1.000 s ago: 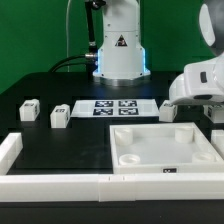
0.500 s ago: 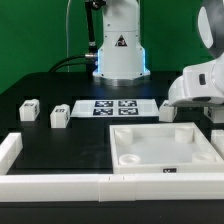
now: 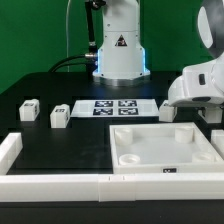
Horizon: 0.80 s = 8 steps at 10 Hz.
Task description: Assemble one leg
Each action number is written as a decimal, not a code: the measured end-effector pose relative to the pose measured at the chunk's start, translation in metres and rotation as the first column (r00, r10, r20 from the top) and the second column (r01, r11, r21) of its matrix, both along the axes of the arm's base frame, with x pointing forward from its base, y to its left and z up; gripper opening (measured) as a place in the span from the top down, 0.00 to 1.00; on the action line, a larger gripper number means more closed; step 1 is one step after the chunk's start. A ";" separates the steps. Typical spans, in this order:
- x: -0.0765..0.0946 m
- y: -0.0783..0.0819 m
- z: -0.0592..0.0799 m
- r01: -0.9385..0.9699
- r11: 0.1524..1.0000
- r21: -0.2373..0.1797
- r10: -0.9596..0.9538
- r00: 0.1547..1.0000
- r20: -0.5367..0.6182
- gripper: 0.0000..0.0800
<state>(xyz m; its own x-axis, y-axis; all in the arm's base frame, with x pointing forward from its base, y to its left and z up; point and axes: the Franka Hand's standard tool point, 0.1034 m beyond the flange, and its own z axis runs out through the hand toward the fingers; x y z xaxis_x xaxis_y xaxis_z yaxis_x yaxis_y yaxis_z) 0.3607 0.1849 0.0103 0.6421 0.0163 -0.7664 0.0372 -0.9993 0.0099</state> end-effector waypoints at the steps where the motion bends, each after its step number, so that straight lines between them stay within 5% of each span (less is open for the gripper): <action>1: 0.000 0.000 0.000 0.000 1.000 0.000 0.000 1.000 0.000 0.64; 3: 0.004 -0.007 0.008 0.009 1.000 -0.006 -0.009 1.000 0.000 0.64; 6: 0.015 -0.025 0.056 0.008 1.000 -0.015 -0.009 1.000 -0.030 0.64; 8: 0.037 -0.038 0.075 0.000 0.999 0.040 -0.001 0.999 0.039 0.64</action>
Offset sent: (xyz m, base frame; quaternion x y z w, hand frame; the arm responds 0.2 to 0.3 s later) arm 0.0021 -0.0219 0.0418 -0.0202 -0.0282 -0.0072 0.9994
